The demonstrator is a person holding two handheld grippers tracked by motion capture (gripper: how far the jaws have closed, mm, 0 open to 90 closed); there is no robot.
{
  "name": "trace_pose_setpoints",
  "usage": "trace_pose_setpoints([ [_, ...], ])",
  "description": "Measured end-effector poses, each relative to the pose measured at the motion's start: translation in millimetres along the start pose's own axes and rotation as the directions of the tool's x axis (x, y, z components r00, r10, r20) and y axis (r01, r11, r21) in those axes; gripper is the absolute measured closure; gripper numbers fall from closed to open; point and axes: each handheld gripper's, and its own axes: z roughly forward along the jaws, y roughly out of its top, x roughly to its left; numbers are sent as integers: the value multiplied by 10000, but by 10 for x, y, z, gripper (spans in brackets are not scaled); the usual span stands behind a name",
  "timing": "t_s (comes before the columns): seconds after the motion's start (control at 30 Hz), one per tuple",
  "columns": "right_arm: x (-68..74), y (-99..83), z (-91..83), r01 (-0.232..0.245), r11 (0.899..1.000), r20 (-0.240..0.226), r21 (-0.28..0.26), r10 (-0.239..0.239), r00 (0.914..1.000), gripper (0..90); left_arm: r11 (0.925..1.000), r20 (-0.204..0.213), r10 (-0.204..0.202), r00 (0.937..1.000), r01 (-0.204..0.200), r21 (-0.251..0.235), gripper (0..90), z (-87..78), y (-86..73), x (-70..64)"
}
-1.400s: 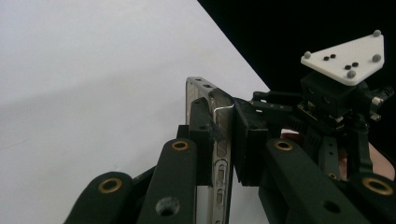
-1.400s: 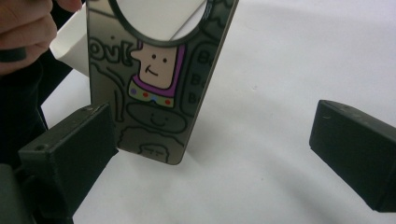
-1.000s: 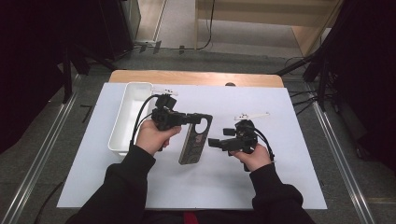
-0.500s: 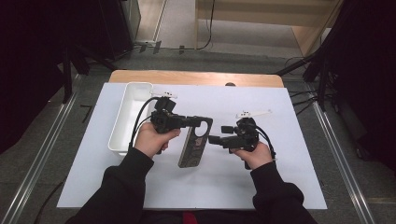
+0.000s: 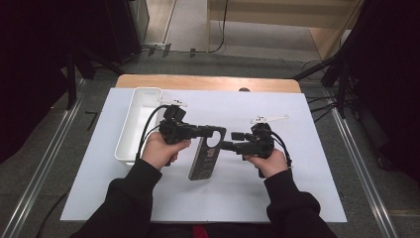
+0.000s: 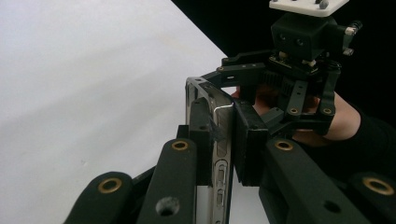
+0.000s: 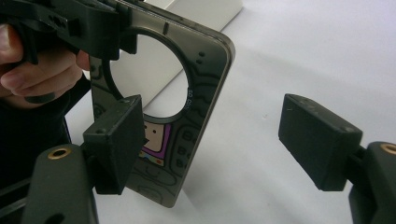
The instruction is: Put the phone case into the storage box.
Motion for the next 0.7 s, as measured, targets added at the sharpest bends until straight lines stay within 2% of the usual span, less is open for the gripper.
trace_pose_setpoints([
  [0.3,-31,1,40,-76,10000,-179,-49,76,9998,273,9999,30,108,9999,-108,-48,796,0,-4,-3],
  [0.53,-53,-1,67,148,9997,-274,-186,-153,9995,292,9999,68,163,9998,-163,8,796,0,-10,-8],
  [0.7,-55,-2,107,-18,9998,-403,-201,10,9992,326,9997,136,247,9996,-248,33,796,8,-10,-13],
])
